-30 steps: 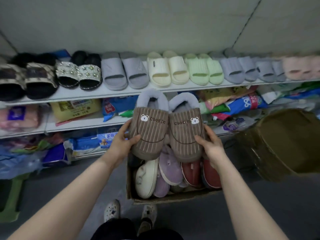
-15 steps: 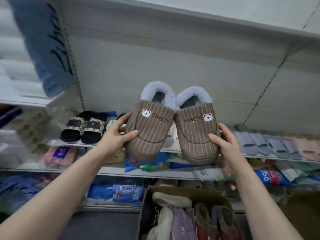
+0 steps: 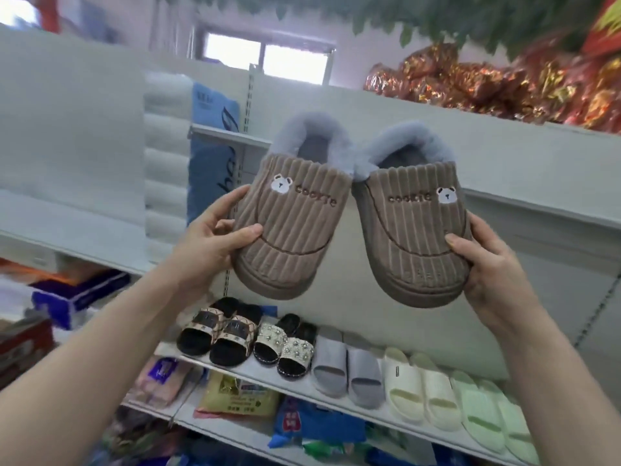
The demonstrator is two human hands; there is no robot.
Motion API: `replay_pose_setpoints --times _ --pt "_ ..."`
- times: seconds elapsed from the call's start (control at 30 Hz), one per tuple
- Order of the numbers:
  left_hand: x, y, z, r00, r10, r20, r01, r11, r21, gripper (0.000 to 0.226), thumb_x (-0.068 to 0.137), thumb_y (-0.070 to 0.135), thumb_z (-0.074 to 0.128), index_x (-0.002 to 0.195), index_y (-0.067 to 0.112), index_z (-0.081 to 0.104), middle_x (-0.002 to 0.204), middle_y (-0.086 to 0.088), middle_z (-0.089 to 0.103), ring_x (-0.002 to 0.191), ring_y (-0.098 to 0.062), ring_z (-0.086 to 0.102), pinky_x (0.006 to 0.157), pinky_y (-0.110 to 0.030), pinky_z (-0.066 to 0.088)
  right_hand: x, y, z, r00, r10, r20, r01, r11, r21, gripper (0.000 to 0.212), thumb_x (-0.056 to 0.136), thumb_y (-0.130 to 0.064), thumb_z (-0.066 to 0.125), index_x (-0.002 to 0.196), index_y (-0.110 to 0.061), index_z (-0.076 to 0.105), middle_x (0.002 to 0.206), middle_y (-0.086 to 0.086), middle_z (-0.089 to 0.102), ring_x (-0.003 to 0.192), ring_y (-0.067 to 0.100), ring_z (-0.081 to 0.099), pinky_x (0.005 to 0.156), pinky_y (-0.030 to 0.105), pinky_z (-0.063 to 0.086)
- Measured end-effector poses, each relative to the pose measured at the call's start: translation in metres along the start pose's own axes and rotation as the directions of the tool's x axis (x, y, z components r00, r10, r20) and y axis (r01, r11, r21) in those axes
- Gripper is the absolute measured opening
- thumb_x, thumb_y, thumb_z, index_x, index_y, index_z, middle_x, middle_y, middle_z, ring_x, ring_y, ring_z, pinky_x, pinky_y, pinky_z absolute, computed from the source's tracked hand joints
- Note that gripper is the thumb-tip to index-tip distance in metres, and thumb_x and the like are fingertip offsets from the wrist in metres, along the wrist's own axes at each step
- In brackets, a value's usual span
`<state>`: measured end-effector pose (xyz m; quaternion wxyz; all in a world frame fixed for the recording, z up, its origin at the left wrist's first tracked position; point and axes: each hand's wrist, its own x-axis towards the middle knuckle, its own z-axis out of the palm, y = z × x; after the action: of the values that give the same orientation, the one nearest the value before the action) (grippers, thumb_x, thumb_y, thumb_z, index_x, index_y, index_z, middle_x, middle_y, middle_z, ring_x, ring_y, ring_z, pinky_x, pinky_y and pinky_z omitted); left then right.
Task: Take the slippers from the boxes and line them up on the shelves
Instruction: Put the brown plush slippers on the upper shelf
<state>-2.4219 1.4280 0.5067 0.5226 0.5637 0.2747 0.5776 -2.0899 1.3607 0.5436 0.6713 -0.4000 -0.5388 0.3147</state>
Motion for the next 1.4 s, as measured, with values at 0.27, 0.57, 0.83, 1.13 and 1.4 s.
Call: replay_pose_setpoints --times 0.27,0.57,0.83,1.13,1.4 --pt "0.117 0.069 -0.055 0.983 0.002 -0.182 -0.004 1.000 -0.011 0.041 0.091 0.012 0.058 0.129 0.028 0.054 0.106 0.003 0.068 0.084 -0.011 0.065 0.058 -0.024 0.057 0.109 -0.038 0.117 0.999 0.029 -0.044 -0.030 0.999 -0.038 0.029 0.093 -0.008 0.049 0.111 -0.023 0.066 0.087 -0.004 0.070 0.075 0.011 0.064 0.060 0.025 0.055" --pt "0.232 0.089 -0.097 0.973 -0.149 -0.178 0.156 0.987 0.027 0.032 0.090 0.014 0.058 0.121 0.003 0.057 0.109 -0.014 0.062 0.088 -0.021 0.065 0.057 -0.029 0.060 0.213 -0.020 0.207 0.948 0.289 -0.134 -0.289 0.957 0.024 0.009 0.095 -0.011 0.052 0.086 -0.012 0.053 0.105 0.018 0.054 0.108 0.037 0.059 0.040 0.028 0.053" --pt "0.273 0.084 -0.110 0.985 0.149 -0.087 -0.051 0.734 0.677 0.053 0.094 0.057 0.039 0.126 0.019 0.054 0.139 -0.015 0.048 0.121 -0.031 0.049 0.105 -0.048 0.041 0.231 0.001 0.214 0.991 -0.048 -0.125 -0.065 0.646 -0.761 0.044 0.099 -0.055 0.035 0.125 -0.027 0.058 0.123 0.006 0.054 0.102 0.028 0.058 0.081 0.042 0.057" --pt "0.277 0.037 -0.102 0.681 0.670 0.296 -0.467 0.086 0.880 0.045 0.088 0.040 0.061 0.131 0.033 0.049 0.137 -0.007 0.043 0.131 -0.031 0.033 0.111 -0.048 0.028 0.214 0.050 0.252 0.858 -0.497 0.133 0.313 0.298 -0.902 0.051 0.082 -0.058 0.059 0.128 -0.035 0.054 0.130 0.003 0.047 0.119 0.024 0.051 0.099 0.034 0.041" --pt "0.323 0.023 -0.127 0.738 0.599 0.310 -0.476 0.137 0.869 0.038 0.091 0.038 0.056 0.129 0.034 0.049 0.135 -0.006 0.039 0.128 -0.031 0.031 0.112 -0.046 0.024 0.260 0.071 0.274 0.899 -0.402 0.174 0.279 0.221 -0.934 0.049 0.088 -0.055 0.055 0.129 -0.029 0.050 0.128 0.008 0.044 0.116 0.031 0.049 0.100 0.038 0.041"
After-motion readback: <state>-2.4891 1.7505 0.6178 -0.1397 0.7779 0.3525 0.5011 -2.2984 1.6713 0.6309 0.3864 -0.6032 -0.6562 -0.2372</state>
